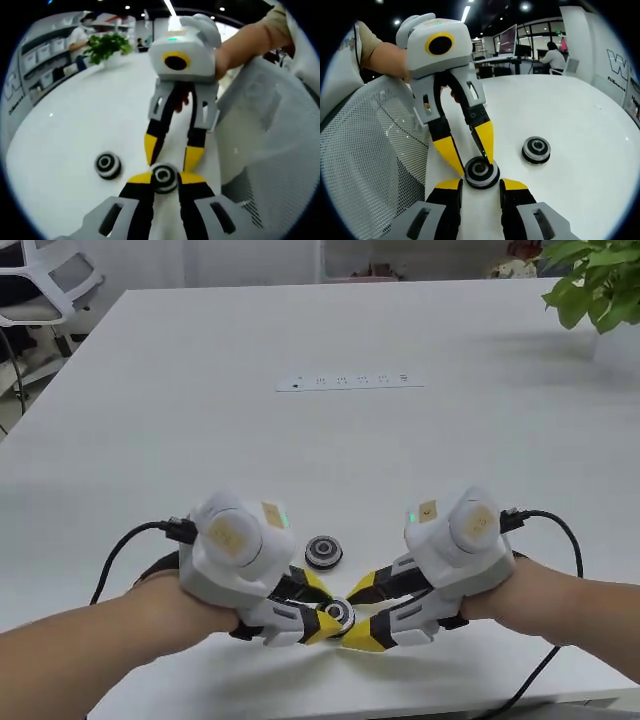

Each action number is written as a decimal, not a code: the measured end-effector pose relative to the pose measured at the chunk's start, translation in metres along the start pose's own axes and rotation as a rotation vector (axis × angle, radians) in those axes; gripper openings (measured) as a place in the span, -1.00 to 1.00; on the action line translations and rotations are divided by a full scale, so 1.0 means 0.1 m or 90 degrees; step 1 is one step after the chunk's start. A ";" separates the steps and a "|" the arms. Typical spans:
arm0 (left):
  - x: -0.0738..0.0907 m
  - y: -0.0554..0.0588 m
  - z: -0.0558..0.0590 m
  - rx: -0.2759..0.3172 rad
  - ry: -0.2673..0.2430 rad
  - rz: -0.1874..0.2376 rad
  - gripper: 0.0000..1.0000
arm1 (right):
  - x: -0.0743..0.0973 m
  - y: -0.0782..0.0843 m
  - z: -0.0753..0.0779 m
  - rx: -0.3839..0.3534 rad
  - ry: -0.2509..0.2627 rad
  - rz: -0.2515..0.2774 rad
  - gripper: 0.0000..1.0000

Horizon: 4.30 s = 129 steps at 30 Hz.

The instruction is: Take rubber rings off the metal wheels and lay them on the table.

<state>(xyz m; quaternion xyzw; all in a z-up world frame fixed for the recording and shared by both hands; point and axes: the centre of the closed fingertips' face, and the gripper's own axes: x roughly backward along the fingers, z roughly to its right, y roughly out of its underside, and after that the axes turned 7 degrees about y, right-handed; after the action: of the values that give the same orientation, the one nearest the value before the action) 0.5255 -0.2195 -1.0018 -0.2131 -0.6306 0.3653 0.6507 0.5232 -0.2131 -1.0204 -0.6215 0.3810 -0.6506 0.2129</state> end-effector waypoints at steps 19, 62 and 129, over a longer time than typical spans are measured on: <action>0.00 0.01 -0.06 -0.014 -0.035 0.014 -0.73 | 0.01 -0.02 0.00 0.000 0.005 0.011 -0.55; 0.01 0.01 -0.06 -0.015 -0.048 0.017 -0.73 | 0.09 0.07 0.01 -0.070 -0.010 0.004 -0.95; 0.00 -0.01 -0.03 -0.019 -0.058 0.010 -0.73 | 0.18 -0.19 0.03 -0.305 -0.056 0.106 -1.00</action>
<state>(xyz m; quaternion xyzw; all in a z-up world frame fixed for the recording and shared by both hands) 0.5289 -0.2193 -1.0012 -0.2110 -0.6631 0.3703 0.6154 0.5276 -0.2156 -0.9950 -0.6483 0.5648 -0.4943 0.1284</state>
